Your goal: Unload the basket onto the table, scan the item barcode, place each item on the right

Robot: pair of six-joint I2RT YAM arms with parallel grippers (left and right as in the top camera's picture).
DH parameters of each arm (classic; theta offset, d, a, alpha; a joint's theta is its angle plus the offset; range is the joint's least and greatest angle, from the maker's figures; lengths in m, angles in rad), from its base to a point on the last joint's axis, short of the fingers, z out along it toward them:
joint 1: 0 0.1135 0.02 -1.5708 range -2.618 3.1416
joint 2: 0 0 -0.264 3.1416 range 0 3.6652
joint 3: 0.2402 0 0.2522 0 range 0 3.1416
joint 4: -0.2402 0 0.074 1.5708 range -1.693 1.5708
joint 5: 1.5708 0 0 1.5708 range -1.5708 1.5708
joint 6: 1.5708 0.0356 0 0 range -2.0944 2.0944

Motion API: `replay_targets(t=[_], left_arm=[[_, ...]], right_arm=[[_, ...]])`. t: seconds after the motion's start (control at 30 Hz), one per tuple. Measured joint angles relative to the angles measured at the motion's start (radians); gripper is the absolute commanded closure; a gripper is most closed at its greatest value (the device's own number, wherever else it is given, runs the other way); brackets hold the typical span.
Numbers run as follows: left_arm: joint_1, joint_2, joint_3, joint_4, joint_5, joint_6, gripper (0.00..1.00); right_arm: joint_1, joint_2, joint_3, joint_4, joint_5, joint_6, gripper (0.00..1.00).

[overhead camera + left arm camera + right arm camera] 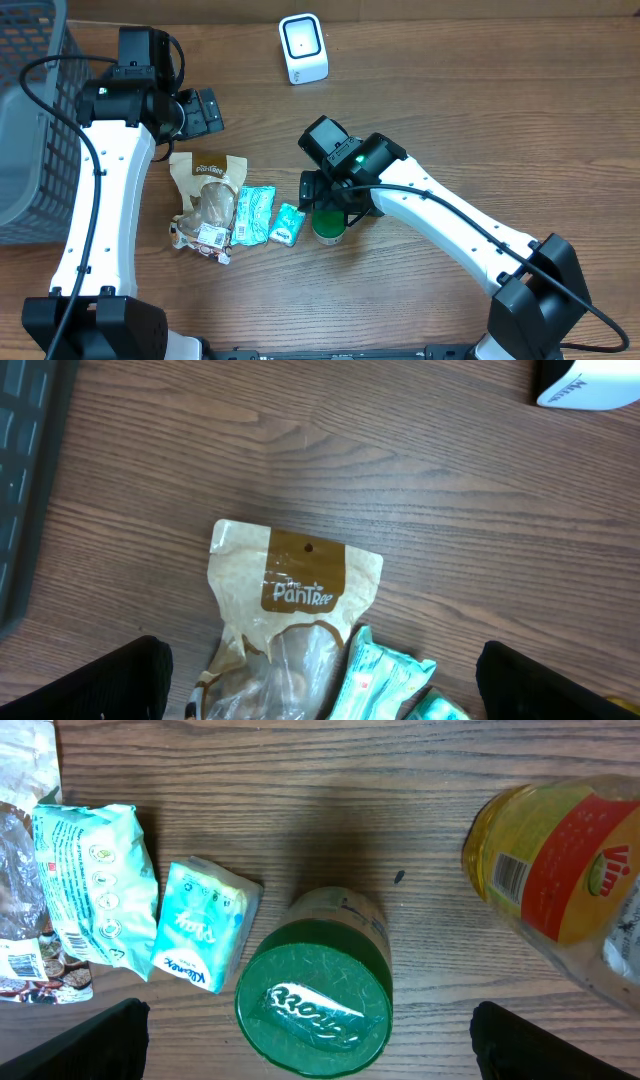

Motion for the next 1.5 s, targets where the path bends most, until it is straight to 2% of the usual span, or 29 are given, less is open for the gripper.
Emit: replay_targets(t=[0.63,0.9,1.2,1.5], left_arm=[[0.0,0.0,0.0,0.0,0.0,0.0,0.0],[0.0,0.0,0.0,0.0,0.0,0.0,0.0],[0.0,0.0,0.0,0.0,0.0,0.0,0.0],[0.0,0.0,0.0,0.0,0.0,0.0,0.0]], right_arm=[[-0.009,0.0,0.0,0.008,0.003,0.036,0.0],[-0.01,0.0,-0.034,0.019,0.003,0.155,0.0],[0.044,0.0,-0.095,0.121,0.002,0.207,0.0],[0.055,0.002,-0.126,0.119,0.038,0.277,0.01]])
